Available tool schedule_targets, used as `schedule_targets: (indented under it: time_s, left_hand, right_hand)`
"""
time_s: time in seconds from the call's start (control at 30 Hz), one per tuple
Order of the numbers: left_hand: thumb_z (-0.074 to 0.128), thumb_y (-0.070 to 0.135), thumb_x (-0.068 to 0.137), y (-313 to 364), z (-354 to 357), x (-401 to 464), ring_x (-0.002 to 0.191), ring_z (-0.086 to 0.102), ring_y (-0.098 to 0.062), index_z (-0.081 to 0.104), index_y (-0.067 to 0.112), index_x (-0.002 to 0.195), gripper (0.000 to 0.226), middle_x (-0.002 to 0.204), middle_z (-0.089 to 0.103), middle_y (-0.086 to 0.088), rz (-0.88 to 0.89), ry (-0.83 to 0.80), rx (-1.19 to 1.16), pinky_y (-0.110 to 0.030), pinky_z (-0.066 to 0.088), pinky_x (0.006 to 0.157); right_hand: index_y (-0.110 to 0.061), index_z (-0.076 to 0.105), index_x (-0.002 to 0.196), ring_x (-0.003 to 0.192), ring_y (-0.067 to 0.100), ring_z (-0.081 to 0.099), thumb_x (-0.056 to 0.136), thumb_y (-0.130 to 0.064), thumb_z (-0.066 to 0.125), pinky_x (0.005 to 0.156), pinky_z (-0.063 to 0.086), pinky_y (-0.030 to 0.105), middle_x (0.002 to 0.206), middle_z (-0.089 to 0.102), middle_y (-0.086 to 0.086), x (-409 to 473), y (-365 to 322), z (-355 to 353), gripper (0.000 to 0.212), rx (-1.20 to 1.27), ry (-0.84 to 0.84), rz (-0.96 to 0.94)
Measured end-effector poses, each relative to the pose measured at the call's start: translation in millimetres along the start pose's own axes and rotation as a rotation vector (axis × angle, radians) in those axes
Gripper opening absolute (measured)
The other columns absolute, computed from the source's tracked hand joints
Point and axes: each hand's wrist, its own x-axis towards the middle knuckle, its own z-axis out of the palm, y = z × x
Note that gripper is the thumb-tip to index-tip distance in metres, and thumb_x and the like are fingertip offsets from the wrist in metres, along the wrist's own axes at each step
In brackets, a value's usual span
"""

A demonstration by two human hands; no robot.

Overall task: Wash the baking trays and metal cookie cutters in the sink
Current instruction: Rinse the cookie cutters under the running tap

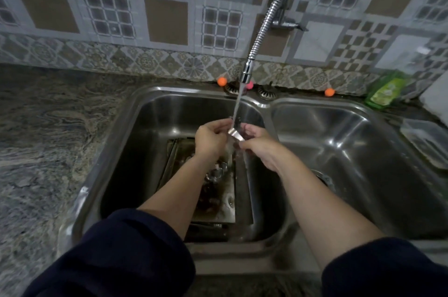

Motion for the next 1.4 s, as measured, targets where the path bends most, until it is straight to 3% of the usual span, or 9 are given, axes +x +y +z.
schedule_targets:
  time_s: [0.13,0.3,0.37,0.43,0.5,0.6,0.87,1.13,1.4]
  left_hand:
    - [0.056,0.004,0.091,-4.4,22.0,1.7,0.091,0.069,-0.022,0.070,0.019,0.101,0.023,0.101,0.072,-0.014,-0.109,-0.048,-0.142,-0.036,0.056,0.086]
    - [0.049,0.014,0.097,-8.7,73.5,-19.0,0.111,0.061,-0.025,0.059,0.014,0.129,0.034,0.121,0.065,-0.009,0.161,-0.213,0.524,-0.030,0.046,0.093]
    - [0.045,0.024,0.098,-17.0,93.9,-24.7,0.131,0.045,-0.025,0.045,0.013,0.140,0.043,0.142,0.048,-0.007,0.242,-0.355,0.754,-0.032,0.037,0.106]
    - [0.037,0.038,0.100,-26.3,111.6,-27.8,0.148,0.010,-0.021,0.019,0.013,0.152,0.060,0.160,0.013,-0.001,0.212,-0.445,0.971,-0.045,0.018,0.118]
    - [0.027,0.049,0.100,-34.6,124.6,-30.6,0.147,-0.013,-0.015,-0.002,0.014,0.153,0.070,0.160,-0.013,0.003,0.165,-0.477,1.159,-0.052,0.001,0.118]
    - [0.022,0.056,0.097,-43.2,137.7,-38.5,0.144,-0.023,-0.013,-0.012,0.014,0.151,0.076,0.157,-0.024,0.002,0.196,-0.417,1.318,-0.052,-0.006,0.116]
    - [0.017,0.058,0.096,-52.7,139.8,-37.2,0.142,-0.025,-0.008,-0.012,0.018,0.152,0.075,0.157,-0.024,0.006,0.285,-0.280,1.383,-0.045,-0.013,0.118]
    - [0.019,0.054,0.097,-53.7,140.9,-32.9,0.141,-0.026,-0.007,-0.012,0.020,0.151,0.071,0.157,-0.024,0.007,0.279,-0.283,1.368,-0.041,-0.014,0.117]
    - [0.016,0.054,0.098,-56.1,144.7,-33.4,0.144,-0.020,-0.010,-0.007,0.019,0.153,0.069,0.159,-0.019,0.005,0.281,-0.281,1.348,-0.042,-0.011,0.117]
  right_hand:
    - [-0.015,0.052,0.133,0.118,0.018,0.053,0.076,0.001,0.068,0.095,0.039,0.018,0.130,0.048,0.002,-9.0,5.8,-6.7,0.061,-0.495,0.134,-0.259]
    - [-0.018,0.055,0.130,0.115,0.023,0.054,0.078,-0.015,0.073,0.096,0.043,0.025,0.126,0.054,0.006,-20.6,34.0,-70.6,0.055,-0.516,0.281,-0.160]
    - [-0.015,0.056,0.128,0.114,0.024,0.057,0.077,-0.024,0.078,0.090,0.042,0.024,0.126,0.057,0.007,-24.7,54.0,-105.7,0.056,-0.500,0.286,-0.060]
    - [-0.014,0.055,0.129,0.117,0.024,0.056,0.078,-0.030,0.077,0.090,0.042,0.025,0.129,0.058,0.007,-28.9,80.8,-139.6,0.058,-0.538,0.271,0.056]
    - [-0.016,0.054,0.129,0.117,0.024,0.056,0.079,-0.033,0.076,0.092,0.043,0.027,0.130,0.058,0.007,-29.1,112.9,-172.3,0.058,-0.617,0.249,0.170]
    - [-0.016,0.053,0.131,0.117,0.025,0.056,0.078,-0.034,0.077,0.094,0.045,0.029,0.129,0.059,0.007,-20.4,155.2,-212.9,0.061,-0.689,0.238,0.308]
    - [-0.014,0.050,0.133,0.119,0.027,0.049,0.077,-0.035,0.077,0.095,0.048,0.044,0.133,0.050,0.007,31.3,210.0,-264.4,0.065,-0.811,0.343,0.371]
    - [-0.023,0.040,0.143,0.132,0.028,0.034,0.081,-0.039,0.072,0.103,0.040,0.046,0.147,0.036,0.005,45.0,216.6,-269.8,0.072,-0.865,0.236,0.369]
    - [-0.028,0.048,0.136,0.128,0.028,0.044,0.087,-0.037,0.065,0.105,0.039,0.037,0.140,0.049,0.008,23.4,154.5,-232.0,0.053,-0.889,0.223,0.118]
